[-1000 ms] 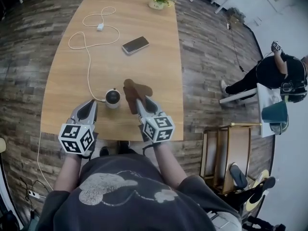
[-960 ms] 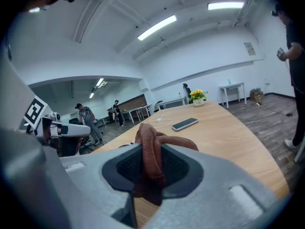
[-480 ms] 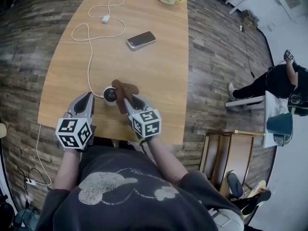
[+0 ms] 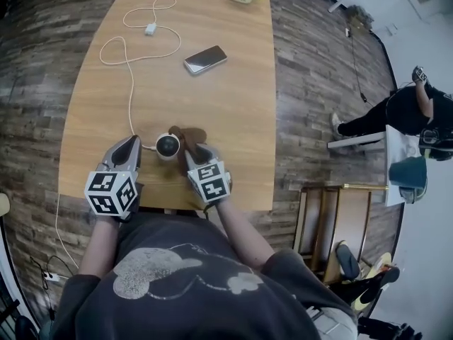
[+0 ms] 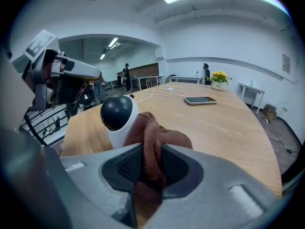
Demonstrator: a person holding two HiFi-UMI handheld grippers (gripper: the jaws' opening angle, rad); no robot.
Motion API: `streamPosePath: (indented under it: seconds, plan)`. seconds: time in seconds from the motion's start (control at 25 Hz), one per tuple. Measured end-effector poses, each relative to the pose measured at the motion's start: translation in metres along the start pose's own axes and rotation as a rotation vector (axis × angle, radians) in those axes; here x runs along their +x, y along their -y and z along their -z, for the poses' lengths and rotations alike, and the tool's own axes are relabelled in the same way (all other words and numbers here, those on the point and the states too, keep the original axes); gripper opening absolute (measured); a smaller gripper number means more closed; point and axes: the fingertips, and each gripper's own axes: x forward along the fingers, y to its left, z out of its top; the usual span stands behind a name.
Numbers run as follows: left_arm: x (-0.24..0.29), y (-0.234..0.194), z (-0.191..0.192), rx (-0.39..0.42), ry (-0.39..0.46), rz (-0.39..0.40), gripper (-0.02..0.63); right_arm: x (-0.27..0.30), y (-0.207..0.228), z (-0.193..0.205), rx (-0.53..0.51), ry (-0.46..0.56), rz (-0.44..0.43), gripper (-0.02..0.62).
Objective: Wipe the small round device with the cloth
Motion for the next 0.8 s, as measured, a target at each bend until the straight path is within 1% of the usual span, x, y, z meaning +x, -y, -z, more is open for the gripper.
streamPosePath:
  seconds: [0.08,0.16,0.28,0.36,0.48,0.6,0.72,0.8]
  plan:
    - [0.004,0.001,-0.005,0.012,-0.002,0.022,0.018,0.0,0.002,-0.001,0.036,-0.003,0.012,0.08]
    - [0.006,-0.001,-0.01,0.015,0.0,0.035,0.018,-0.005,0.008,-0.006,0.089,0.024,0.023,0.083]
    - [0.007,-0.005,-0.014,0.017,0.002,0.051,0.019,-0.02,0.024,-0.019,0.133,0.1,0.048,0.083]
    - [0.007,-0.008,-0.016,0.02,0.004,0.058,0.018,-0.034,0.035,-0.037,0.136,0.169,0.054,0.083]
    - [0.008,-0.013,-0.019,0.018,0.009,0.066,0.018,-0.051,0.048,-0.072,0.087,0.259,0.041,0.083]
    - [0.012,-0.016,-0.023,0.016,0.012,0.072,0.018,-0.059,0.045,-0.106,0.018,0.307,-0.017,0.083]
    - [0.013,-0.017,-0.025,0.013,0.018,0.08,0.018,-0.055,0.029,-0.125,-0.069,0.314,-0.104,0.083]
    - [0.012,-0.019,-0.024,0.011,0.015,0.08,0.018,-0.046,0.015,-0.127,-0.142,0.278,-0.159,0.083]
